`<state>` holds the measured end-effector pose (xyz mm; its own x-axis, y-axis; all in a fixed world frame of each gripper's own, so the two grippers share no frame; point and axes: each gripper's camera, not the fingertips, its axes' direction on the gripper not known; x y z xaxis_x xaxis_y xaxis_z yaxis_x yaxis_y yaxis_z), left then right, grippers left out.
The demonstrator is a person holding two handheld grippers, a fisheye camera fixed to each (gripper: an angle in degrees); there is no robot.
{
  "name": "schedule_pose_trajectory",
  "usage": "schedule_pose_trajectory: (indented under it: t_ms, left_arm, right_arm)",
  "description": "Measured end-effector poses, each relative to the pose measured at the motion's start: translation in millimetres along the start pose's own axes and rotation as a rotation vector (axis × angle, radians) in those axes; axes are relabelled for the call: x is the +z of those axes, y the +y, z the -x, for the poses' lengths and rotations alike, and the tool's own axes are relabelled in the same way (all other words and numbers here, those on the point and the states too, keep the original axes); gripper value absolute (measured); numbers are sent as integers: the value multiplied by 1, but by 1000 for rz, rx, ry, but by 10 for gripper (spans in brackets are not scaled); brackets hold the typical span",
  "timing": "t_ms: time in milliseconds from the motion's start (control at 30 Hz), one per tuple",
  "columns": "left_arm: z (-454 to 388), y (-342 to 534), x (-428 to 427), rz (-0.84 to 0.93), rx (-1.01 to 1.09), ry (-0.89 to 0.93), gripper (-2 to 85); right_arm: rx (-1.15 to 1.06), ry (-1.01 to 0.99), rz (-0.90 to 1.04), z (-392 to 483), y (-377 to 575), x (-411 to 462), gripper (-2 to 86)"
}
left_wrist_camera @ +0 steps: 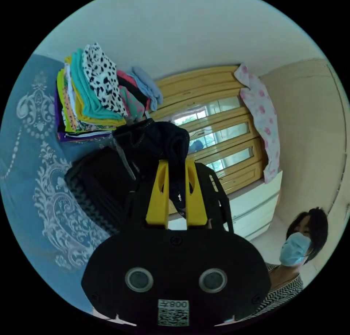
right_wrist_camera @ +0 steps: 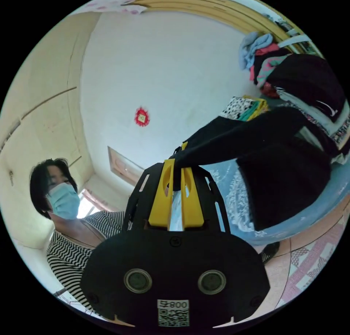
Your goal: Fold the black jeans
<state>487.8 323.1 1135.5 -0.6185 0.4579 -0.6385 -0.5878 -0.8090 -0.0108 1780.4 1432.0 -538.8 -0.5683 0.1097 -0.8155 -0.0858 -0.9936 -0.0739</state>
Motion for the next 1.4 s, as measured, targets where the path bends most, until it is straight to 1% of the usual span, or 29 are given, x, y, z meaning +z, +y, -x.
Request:
schedule_pose_trajectory:
  t_ms: [67, 100, 167, 233, 333, 367, 533, 600, 767, 833, 933, 1000, 1067, 1100, 1133, 1167, 1233, 1333, 1400]
  left_arm:
    - [70, -17, 79, 72, -21, -44, 75]
    - [91, -19, 97, 100, -34, -58, 75]
    - [178, -16, 159, 206, -146, -201, 74]
    - [231, -8, 191, 292, -198, -282, 74]
    - [285, 2, 213, 251, -220, -116, 75]
    - [297, 2, 225, 266, -199, -114, 77]
    - [324, 3, 265, 251, -135, -138, 87]
    - [332, 8, 271, 218, -120, -168, 86]
    - [334, 34, 284, 72, -54, -283, 69]
    - [330, 40, 298, 53, -13, -280, 58]
    - [320, 43, 340, 96, 90, -313, 36]
    - [316, 44, 373, 149, 144, -364, 23]
    - [322, 44, 415, 212, 170, -417, 9]
    - [325, 45, 424, 220, 174, -454, 7]
    - [332, 45, 442, 250, 203, -562, 5]
    - [342, 46, 458, 300, 224, -627, 3]
    - [354, 51, 471, 305, 234, -654, 1]
    - [352, 59, 488, 315, 269, -700, 0]
    - [342, 65, 496, 308, 281, -729, 0]
  right_arm:
    - [70, 74, -22, -59, 8, -30, 8]
    - [96, 99, -25, -78, 13, -36, 9]
    - [268, 187, -36, -164, 47, -49, 12]
    - [415, 198, 0, -226, 77, -50, 15]
    - [441, 81, -56, -269, 108, -60, 21]
    - [442, 66, -68, -279, 110, -66, 23]
    - [403, 115, -84, -292, 107, -84, 27]
    - [396, 143, -93, -294, 107, -88, 29]
    - [405, 193, -166, -298, 122, -111, 23]
    - [403, 243, -214, -293, 126, -124, 16]
    - [298, 347, -259, -271, 107, -133, 5]
    - [208, 422, -221, -257, 79, -120, 3]
    - [104, 520, -119, -255, 41, -80, 1]
    - [86, 547, -86, -258, 34, -67, 1]
    - [57, 611, -12, -268, 22, -39, 1]
    - [58, 682, 75, -284, 15, -8, 1]
    - [60, 769, 154, -306, 13, 32, 1]
    - [-21, 884, 144, -311, 19, 70, 1]
    - [-25, 912, 130, -311, 19, 81, 1]
